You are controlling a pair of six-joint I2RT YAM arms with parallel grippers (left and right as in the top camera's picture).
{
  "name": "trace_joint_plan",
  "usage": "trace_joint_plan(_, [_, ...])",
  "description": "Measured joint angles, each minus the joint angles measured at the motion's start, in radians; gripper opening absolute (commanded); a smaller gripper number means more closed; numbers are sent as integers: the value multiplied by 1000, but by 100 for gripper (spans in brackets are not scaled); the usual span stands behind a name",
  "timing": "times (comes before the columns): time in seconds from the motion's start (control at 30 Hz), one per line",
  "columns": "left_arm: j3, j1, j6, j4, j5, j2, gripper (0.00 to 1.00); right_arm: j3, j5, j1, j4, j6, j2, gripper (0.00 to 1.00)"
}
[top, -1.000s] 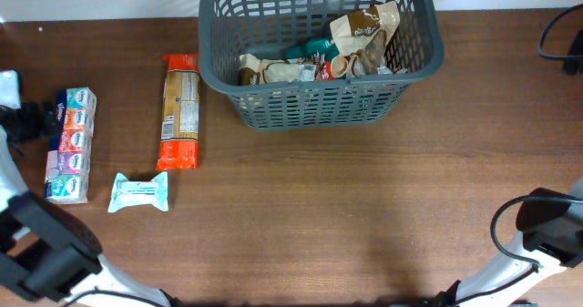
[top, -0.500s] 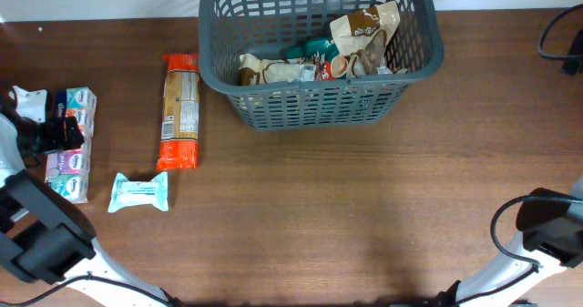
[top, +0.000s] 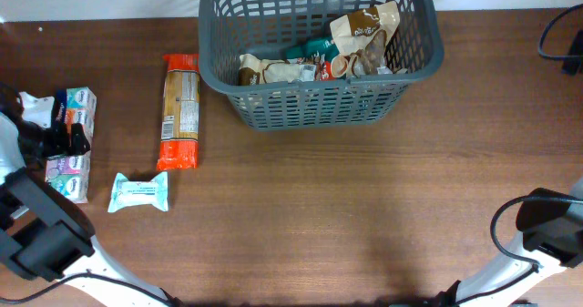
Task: Pack container
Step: 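Lower the left gripper over the tissue packs and align with them, then close the left gripper on the tissue pack strip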
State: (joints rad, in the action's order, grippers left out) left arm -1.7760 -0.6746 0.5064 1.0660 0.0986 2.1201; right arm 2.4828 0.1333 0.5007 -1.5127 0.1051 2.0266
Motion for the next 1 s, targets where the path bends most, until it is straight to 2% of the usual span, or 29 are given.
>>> trace_joint_plan(0.73, [0,-60,32,-15,-80,12,99,0,0,0,0,0,0,99])
trace_joint_plan(1.0, [0,-61,32,-14,-63,12,99,0,0,0,0,0,0,99])
